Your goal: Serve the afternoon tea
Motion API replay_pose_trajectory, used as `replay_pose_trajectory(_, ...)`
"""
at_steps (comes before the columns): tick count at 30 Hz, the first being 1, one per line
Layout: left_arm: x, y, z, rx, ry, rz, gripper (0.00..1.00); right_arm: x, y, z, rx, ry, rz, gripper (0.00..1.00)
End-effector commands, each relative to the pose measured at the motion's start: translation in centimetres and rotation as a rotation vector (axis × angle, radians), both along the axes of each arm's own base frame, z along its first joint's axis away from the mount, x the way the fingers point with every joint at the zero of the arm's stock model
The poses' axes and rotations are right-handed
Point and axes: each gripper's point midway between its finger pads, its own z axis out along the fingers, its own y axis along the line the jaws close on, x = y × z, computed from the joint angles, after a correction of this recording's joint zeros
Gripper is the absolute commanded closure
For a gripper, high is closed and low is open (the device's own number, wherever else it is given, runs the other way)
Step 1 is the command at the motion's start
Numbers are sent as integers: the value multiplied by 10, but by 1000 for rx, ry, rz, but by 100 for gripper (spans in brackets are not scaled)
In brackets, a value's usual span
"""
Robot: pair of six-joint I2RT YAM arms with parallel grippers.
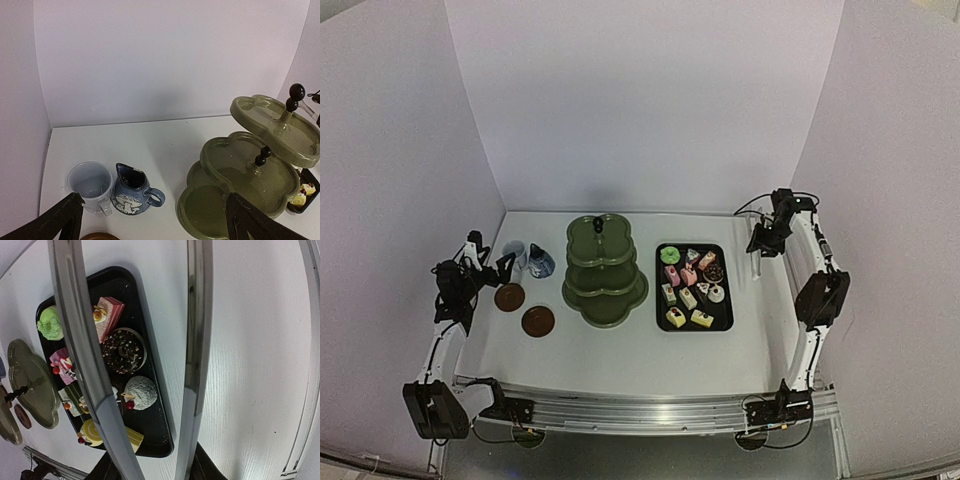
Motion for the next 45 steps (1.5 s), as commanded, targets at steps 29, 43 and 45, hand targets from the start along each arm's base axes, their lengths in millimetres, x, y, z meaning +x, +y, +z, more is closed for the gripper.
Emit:
replay_pose_trajectory(29,-92,-306,113,828,-872,-1177,0,-185,126,130,409,37,113,70)
replay_pose_trajectory(43,-105,-454,79,825,-1212,-1285,13,-216,184,111,448,43,253,70)
replay_pose_trajectory(45,-104,-465,76,811,-1215,-1297,17,-214,186,115,456,26,263,70)
